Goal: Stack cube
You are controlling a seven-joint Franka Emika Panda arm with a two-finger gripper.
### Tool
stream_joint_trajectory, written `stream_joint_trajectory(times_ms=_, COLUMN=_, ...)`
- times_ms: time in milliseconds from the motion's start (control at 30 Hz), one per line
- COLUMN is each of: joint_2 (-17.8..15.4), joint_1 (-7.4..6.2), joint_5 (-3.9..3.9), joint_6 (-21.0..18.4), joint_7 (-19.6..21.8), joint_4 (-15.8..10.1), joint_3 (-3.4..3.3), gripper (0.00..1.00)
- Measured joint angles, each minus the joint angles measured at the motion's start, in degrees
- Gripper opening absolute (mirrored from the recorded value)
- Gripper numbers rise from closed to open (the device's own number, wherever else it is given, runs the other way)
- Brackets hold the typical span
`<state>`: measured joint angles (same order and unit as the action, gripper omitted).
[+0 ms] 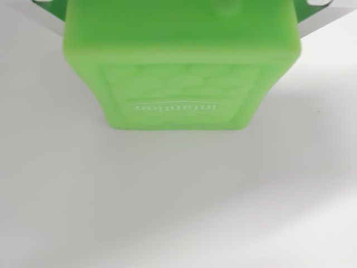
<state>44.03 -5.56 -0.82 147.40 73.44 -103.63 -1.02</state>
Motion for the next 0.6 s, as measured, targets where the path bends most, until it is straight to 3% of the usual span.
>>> stream_joint_trajectory(times_ms=600, joint_2=-1.51, joint_1=0.00, joint_5=0.00, joint_6=-0.85, joint_7=0.00, joint_4=-0.43, joint_3=0.00, gripper=0.00)
